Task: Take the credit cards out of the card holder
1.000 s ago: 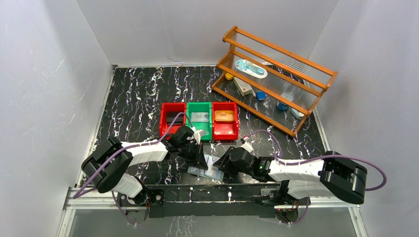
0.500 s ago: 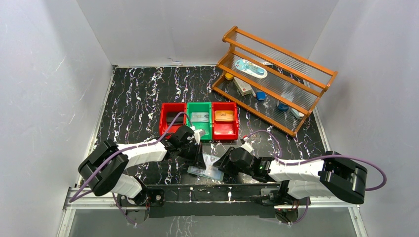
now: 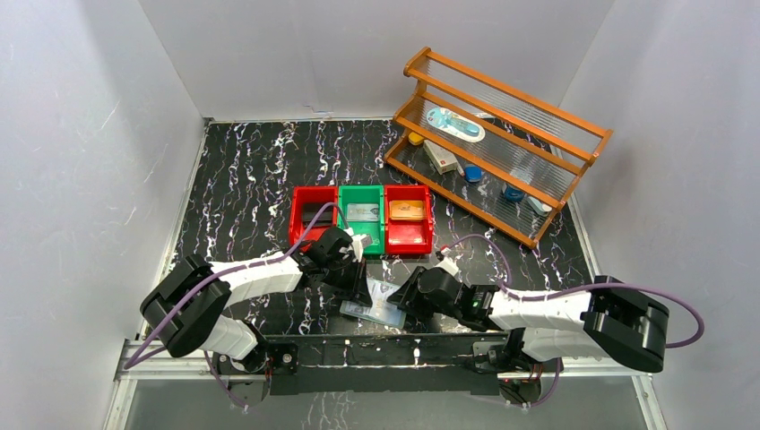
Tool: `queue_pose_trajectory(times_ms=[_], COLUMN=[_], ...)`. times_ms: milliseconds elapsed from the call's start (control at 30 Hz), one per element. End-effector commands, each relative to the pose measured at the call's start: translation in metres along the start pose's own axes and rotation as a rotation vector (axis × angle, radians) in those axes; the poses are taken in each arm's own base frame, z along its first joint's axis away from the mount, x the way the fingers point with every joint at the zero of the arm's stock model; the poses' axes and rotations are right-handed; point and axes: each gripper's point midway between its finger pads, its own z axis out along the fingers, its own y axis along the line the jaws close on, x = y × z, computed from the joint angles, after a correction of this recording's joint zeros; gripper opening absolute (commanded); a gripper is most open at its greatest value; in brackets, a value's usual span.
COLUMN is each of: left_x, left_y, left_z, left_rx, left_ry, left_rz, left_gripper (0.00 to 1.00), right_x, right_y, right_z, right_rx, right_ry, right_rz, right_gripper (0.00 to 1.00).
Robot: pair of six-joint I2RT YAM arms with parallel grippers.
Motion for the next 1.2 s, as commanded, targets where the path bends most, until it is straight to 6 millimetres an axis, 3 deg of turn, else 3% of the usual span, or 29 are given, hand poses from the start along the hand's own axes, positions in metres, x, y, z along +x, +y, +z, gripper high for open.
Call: queue_pose_trajectory(times_ms=[0, 33, 100, 267, 367, 567, 733, 1000, 1167], left_x=[-0.004, -0.004, -0.005, -0.006, -0.005, -0.002, -0.005, -0.006, -0.005], left_y=[-0.004, -0.004, -0.004, -0.005, -0.004, 0.000, 0.003, 0.002, 0.002], left_z=[-0.008, -0.008, -0.008, -0.008, -0.008, -0.008, -0.017, -0.018, -0.016], left_rx=[-0.007, -0.007, -0.009, -0.007, -0.008, -0.021, -0.061, -0.066, -0.057], left_ry=[-0.014, -0.016, -0.019, -0.023, -0.019, -0.008, -0.025, -0.033, -0.026], left_rz=[0.027, 0.026, 0.027, 0.025, 0.025, 0.031, 0.064, 0.066, 0.058], left_gripper=[0.00, 0.00, 0.00, 0.00, 0.00, 0.00, 0.00, 0.00, 0.00], right_x=[0.000, -0.003, -0.006, -0.005, 0.000, 0.006, 0.007, 0.002, 0.004], right_y=[0.000, 0.024, 0.042, 0.057, 0.047, -0.002, -0.035, -0.040, -0.004], right_z=[-0.008, -0.012, -0.017, -0.014, -0.005, 0.012, 0.013, 0.010, 0.008], right_rx=[-0.006, -0.061, -0.106, -0.127, -0.058, 0.107, 0.191, 0.204, 0.071], right_ry=[0.013, 0.006, -0.003, 0.003, 0.025, 0.043, 0.041, 0.028, 0.052], right_rz=[-0.111, -0.115, -0.134, -0.169, -0.164, -0.103, -0.063, -0.055, -0.112], right_gripper=[0.50, 0.50, 0.50, 0.51, 0.51, 0.51, 0.51, 0.51, 0.51])
